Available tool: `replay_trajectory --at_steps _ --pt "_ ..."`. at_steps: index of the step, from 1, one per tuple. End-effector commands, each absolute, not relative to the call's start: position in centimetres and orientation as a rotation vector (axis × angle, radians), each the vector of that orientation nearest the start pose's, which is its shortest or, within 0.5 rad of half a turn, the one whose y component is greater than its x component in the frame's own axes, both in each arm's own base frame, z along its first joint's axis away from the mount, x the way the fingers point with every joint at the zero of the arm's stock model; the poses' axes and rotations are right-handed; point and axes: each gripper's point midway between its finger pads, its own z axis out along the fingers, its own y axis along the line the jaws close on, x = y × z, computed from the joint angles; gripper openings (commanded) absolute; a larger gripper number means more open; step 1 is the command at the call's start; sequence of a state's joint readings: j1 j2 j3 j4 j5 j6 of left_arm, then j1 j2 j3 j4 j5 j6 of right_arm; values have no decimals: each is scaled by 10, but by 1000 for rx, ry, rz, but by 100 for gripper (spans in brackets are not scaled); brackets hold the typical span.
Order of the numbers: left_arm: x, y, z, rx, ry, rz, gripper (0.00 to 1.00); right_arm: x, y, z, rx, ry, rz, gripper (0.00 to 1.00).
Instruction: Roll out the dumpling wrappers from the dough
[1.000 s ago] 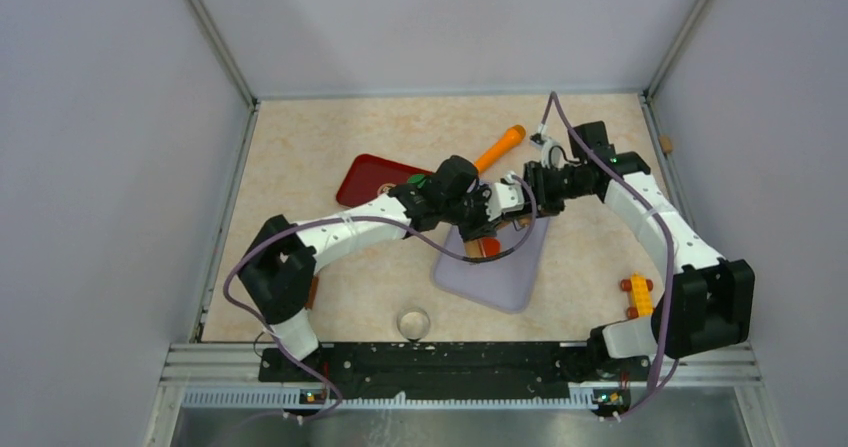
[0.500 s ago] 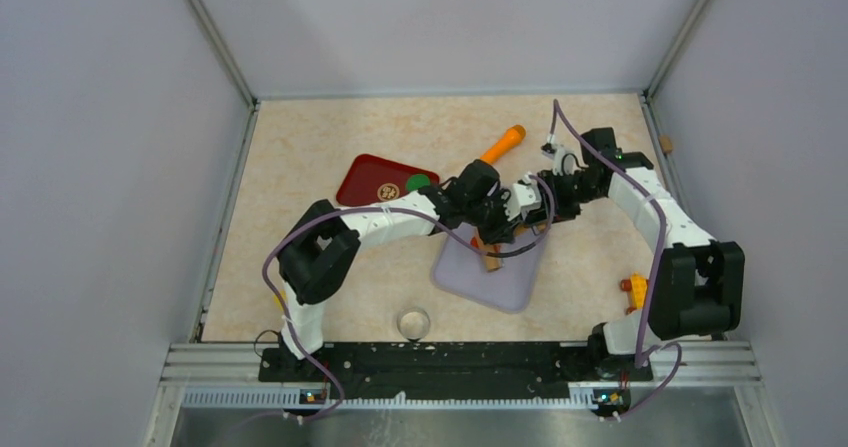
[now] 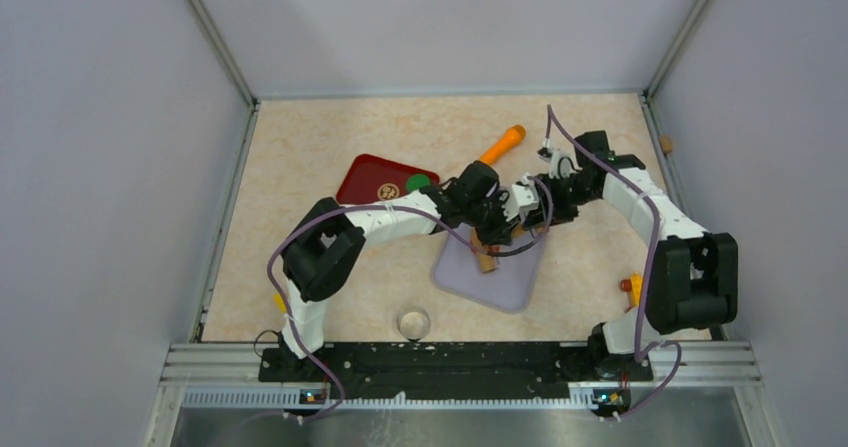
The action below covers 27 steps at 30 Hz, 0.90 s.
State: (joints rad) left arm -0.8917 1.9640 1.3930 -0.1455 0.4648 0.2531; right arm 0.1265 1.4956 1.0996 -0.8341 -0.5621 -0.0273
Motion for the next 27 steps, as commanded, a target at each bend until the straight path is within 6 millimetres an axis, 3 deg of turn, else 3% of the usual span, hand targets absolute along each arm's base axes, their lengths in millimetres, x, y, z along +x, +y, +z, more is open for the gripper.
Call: replay_trajectory --at_steps 1,6,9,11,15,18,21,27 --pt "293 -434 90 1395 1815 -795 0 259 128 78 -422 2802 662 0" --pt "288 -418 81 1391 1867 -794 0 257 141 66 -461 2824 668 0" --pt "288 -411 93 1376 1860 -790 0 262 158 83 -507 2775 781 0" --pt "288 -410 117 1360 1821 -793 0 268 175 113 -549 2696 905 0" --pt "284 -415 193 1323 1675 -840 0 274 193 187 -602 2520 1035 0" --pt "281 -422 221 1322 1577 -873 0 270 192 212 -599 2471 1040 0" --pt "284 -428 215 1336 1560 -869 0 269 179 209 -556 2484 976 0" --pt "293 -443 182 1325 1618 -889 0 272 154 179 -452 2561 871 0"
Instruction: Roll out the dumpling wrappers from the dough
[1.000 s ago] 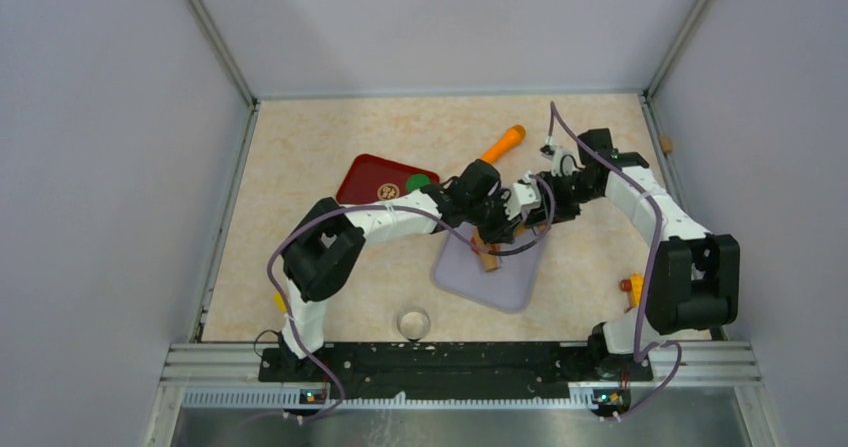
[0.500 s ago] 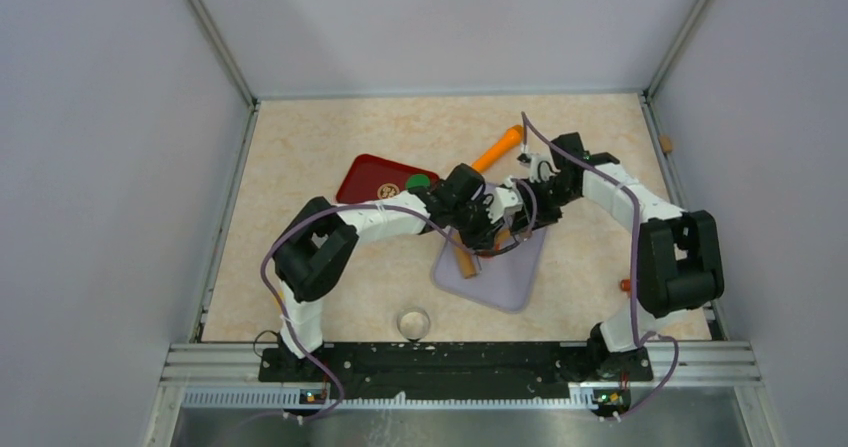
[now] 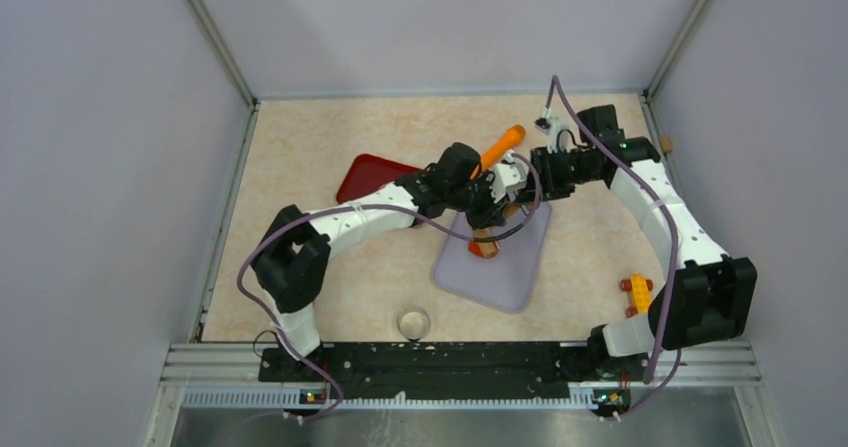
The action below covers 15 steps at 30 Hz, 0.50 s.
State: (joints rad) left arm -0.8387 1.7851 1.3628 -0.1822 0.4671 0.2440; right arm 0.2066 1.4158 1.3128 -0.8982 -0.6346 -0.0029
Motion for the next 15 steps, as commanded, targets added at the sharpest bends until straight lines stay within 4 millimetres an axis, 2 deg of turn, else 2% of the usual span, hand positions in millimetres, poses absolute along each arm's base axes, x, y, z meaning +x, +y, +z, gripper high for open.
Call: replay_trajectory --at_steps 1,6,9,12,15 --pt "294 -445 177 1323 1627 -888 0 272 152 174 -453 2568 858 0" --pt "299 -443 137 1326 1689 -848 0 272 146 141 -450 2626 814 0" --pt "298 -442 111 1334 1707 -845 0 275 134 120 -412 2678 714 0" --pt "297 -452 90 1339 1714 -866 0 278 118 113 -401 2713 593 0" --pt "296 -466 73 1346 1723 -876 0 272 101 100 -391 2767 523 0"
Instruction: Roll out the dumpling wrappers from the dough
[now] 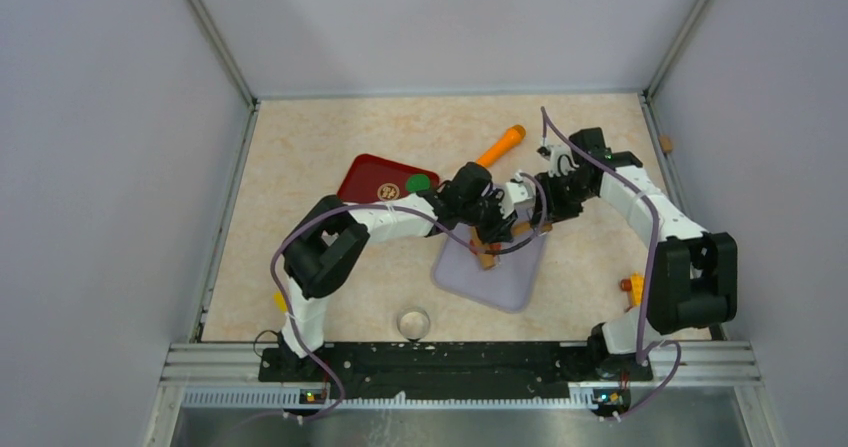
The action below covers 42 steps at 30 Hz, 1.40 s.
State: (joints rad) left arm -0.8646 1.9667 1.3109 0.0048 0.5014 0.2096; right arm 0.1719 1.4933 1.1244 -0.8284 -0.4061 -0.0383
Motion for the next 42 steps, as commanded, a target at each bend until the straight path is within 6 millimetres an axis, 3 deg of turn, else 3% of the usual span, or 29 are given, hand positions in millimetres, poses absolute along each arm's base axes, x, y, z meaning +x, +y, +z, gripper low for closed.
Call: replay_trajectory --at_steps 1,5,11,17,20,23,25,28,31,38,42 --pt "297 -470 74 1334 1723 -886 0 271 96 96 -381 2779 506 0" --pt "292 -483 72 1326 1727 -921 0 270 81 89 -320 2799 474 0" --pt "285 -499 73 1336 1690 -950 0 272 78 103 -292 2774 471 0" --pt "287 -508 106 1316 1657 -981 0 270 90 144 -304 2675 596 0" --pt "284 -504 131 1314 1639 -994 0 264 109 174 -328 2594 745 0" --pt "277 -495 158 1330 1605 -1005 0 256 122 191 -332 2551 865 0" --pt "273 -489 169 1337 1584 -1005 0 251 127 191 -334 2551 918 5" --pt "272 -482 177 1350 1566 -997 0 249 129 183 -316 2564 945 31" --pt "273 -478 176 1366 1554 -984 0 250 130 173 -300 2580 962 41" --pt "277 -479 179 1363 1532 -969 0 256 121 150 -274 2658 882 42" --pt "278 -482 183 1351 1518 -978 0 257 121 146 -270 2663 883 28"
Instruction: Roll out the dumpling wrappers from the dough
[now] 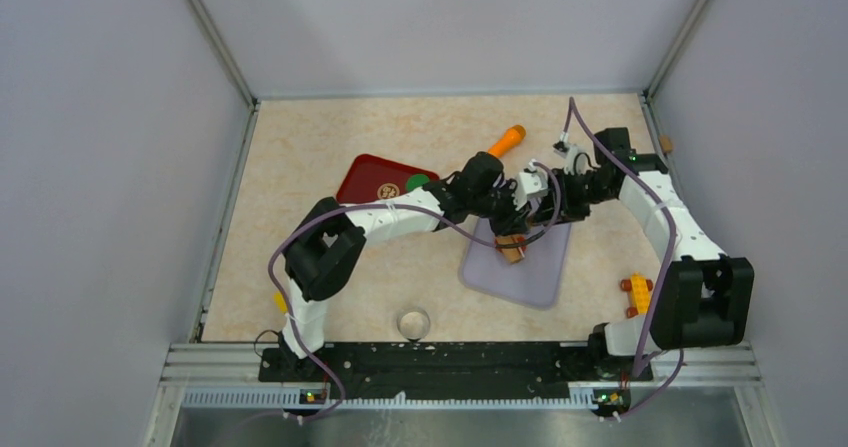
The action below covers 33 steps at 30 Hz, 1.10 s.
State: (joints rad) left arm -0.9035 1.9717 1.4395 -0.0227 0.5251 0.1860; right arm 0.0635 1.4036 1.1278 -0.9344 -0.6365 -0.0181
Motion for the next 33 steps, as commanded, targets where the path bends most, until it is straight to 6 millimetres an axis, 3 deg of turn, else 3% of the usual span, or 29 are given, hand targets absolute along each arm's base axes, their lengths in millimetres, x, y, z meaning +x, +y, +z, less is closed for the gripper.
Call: replay_trajectory --at_steps 1,3,5,6,8,10,23,24,26,29,33 --pt "278 -483 183 1353 1514 -983 0 258 122 147 -270 2656 894 19" --pt "274 -483 184 1370 1501 -998 4 260 125 154 -275 2633 912 0" --pt "270 -482 180 1396 1496 -1010 34 262 126 160 -285 2613 915 0" --pt "268 -481 178 1415 1485 -1007 42 262 127 164 -286 2607 920 0" --pt "268 -481 174 1441 1463 -989 50 262 128 170 -290 2595 938 0" --pt "271 -480 169 1469 1433 -959 52 261 128 174 -287 2587 951 0" --pt "282 -483 153 1466 1407 -922 45 272 115 201 -60 2540 1103 0" --pt "283 -485 153 1460 1406 -924 41 270 116 201 -62 2540 1116 0" --pt "284 -488 154 1456 1398 -933 24 267 117 200 -72 2538 1127 0" --pt "284 -491 154 1449 1397 -949 5 263 113 196 -74 2545 1116 0" --pt "281 -490 147 1444 1424 -969 0 258 111 192 -95 2547 1120 0"
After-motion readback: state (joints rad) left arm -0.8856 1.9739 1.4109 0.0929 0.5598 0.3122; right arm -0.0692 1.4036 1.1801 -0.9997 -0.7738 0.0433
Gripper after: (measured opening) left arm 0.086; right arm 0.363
